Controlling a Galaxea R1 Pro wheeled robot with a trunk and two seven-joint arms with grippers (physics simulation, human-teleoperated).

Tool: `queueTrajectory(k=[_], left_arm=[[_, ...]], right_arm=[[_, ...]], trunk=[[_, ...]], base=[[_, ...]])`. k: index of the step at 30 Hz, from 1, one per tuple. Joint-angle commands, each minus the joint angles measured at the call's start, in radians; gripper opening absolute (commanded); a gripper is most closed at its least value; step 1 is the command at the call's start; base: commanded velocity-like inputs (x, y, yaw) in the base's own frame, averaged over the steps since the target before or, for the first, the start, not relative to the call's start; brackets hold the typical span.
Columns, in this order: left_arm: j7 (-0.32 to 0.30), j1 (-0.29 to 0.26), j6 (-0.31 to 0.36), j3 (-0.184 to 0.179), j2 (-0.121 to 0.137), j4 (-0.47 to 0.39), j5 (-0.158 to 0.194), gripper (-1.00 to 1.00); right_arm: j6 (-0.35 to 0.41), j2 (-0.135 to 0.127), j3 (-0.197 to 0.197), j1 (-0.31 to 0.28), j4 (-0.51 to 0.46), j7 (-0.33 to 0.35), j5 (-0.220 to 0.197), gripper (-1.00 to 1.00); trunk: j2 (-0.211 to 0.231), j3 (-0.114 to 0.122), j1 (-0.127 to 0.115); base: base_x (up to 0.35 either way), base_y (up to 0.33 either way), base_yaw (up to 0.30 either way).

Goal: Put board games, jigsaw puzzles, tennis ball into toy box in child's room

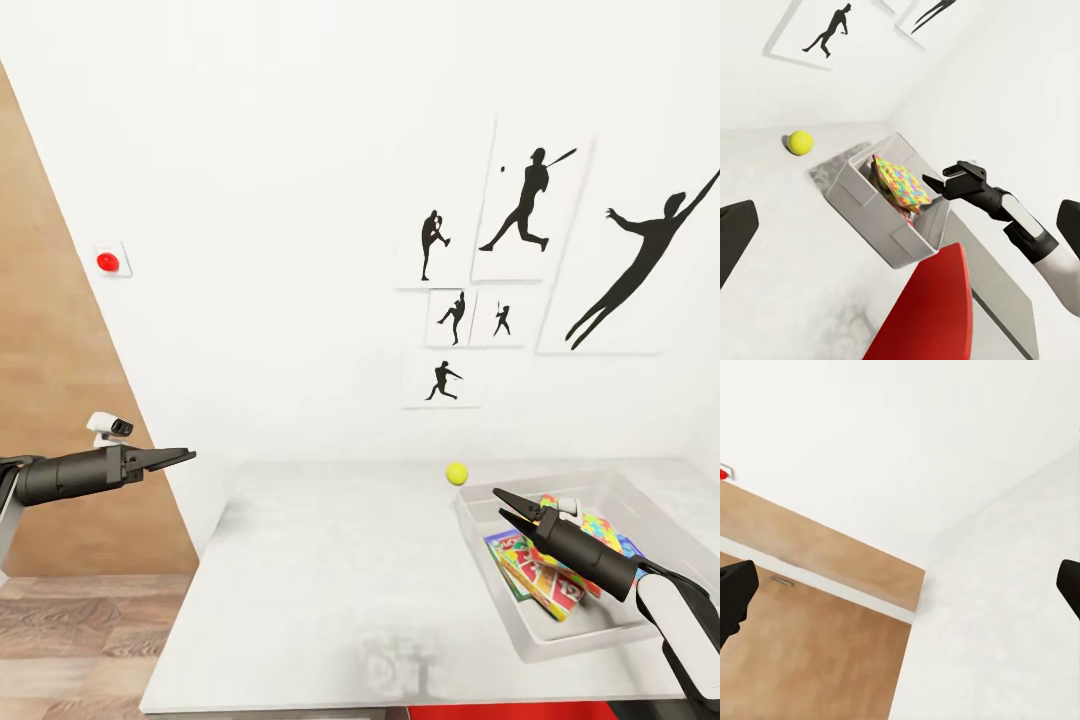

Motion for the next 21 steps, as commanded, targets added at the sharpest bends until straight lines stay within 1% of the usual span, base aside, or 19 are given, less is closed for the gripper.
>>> queueTrajectory(k=[1, 21], left_arm=[[-0.004, -0.001, 0.011, 0.000, 0.000, 0.000, -0.001, 1.00], [-0.004, 0.000, 0.011, 0.000, -0.001, 0.000, -0.001, 1.00]], right_arm=[[0.006, 0.000, -0.001, -0.001, 0.000, 0.001, -0.003, 1.00], [0.006, 0.000, -0.001, -0.001, 0.000, 0.001, -0.003, 1.00]], trunk=[[-0.002, -0.002, 0.000], [-0.002, -0.002, 0.000]], base=[[0.002, 0.000, 0.000], [0.000, 0.000, 0.000]])
